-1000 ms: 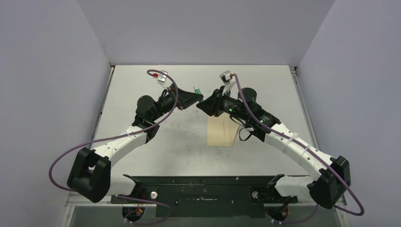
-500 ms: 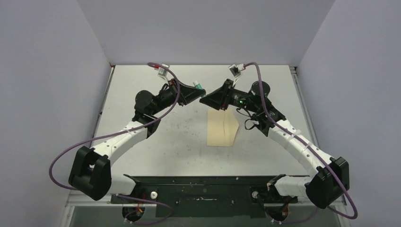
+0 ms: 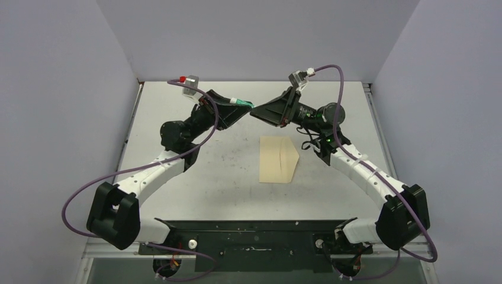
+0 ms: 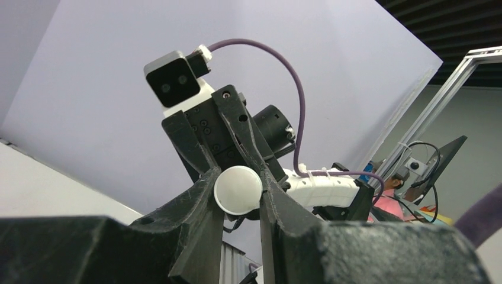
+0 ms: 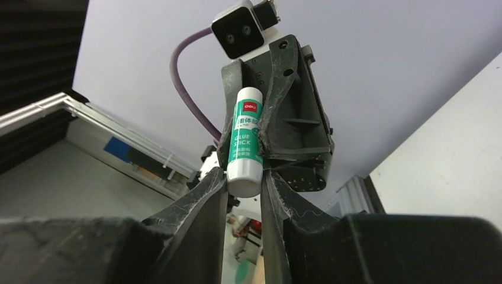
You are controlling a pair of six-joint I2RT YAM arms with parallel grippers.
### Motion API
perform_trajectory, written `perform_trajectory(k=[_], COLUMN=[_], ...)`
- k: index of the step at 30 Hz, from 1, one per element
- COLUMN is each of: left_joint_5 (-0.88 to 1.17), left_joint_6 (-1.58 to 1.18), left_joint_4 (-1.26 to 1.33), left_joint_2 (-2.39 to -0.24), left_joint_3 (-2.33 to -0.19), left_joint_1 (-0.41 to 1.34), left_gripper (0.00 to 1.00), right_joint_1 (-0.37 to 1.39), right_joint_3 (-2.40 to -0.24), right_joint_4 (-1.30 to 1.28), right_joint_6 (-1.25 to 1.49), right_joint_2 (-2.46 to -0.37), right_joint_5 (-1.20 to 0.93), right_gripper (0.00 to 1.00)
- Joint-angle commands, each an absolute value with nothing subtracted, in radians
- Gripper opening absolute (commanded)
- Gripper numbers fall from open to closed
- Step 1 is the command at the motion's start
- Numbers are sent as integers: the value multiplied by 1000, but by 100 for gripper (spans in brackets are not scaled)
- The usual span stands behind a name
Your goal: Place the letter into the envelope and seal it
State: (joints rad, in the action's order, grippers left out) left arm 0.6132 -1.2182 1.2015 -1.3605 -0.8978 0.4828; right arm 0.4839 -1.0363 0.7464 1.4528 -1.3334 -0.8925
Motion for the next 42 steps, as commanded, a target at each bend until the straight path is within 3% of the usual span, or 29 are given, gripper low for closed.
perform_trajectory(k=[1,3,4,7,8,9,11,17,22,25,31,37,42], left_joint_5=[552,537,531,514,507,494,468,466,501,515,530,556,587], left_joint_6=[-1215,-1212,-1209,-1190,-1185,-1184,-1196,-1245,-1259,-1263,-1265,-1270,-1281], left_joint_4=[1319,1307,1290,1234,1214,1193,1158,1071,1005,990,964,945,959], left_joint_2=[-1343,-1335,-1330,-1306,-1297,-1287,-1269,-1239,-1229,-1223,-1210,-1208,-1225], left_joint_3=[-938,-939,-938,-933,-928,-920,-907,-899,-913,-909,-906,-913,-925], left_joint_1=[454,454,454,454,454,454,454,456,456,456,456,454,454], left_gripper=[0,0,0,0,0,0,0,0,0,0,0,0,0], right_joint_1=[488,508,513,514,513,512,510,535,660,738,759,760,760], right_joint_3=[-1063,-1089,-1101,-1134,-1135,-1136,-1127,-1159,-1282,-1258,-1165,-1166,-1228], right_joint_4=[906,797,732,488,427,386,365,309,142,183,301,284,200], right_joint_6=[1586,1495,1440,1194,1118,1052,931,559,184,-13,-150,-215,-204], right_joint_2=[-1313,-1306,-1300,-1260,-1240,-1221,-1189,-1146,-1185,-1173,-1134,-1137,-1178], right_joint_5=[-733,-732,-728,-683,-654,-623,-593,-607,-541,-491,-473,-454,-471], right_gripper=[5,5,11,68,81,89,93,92,85,81,67,65,30])
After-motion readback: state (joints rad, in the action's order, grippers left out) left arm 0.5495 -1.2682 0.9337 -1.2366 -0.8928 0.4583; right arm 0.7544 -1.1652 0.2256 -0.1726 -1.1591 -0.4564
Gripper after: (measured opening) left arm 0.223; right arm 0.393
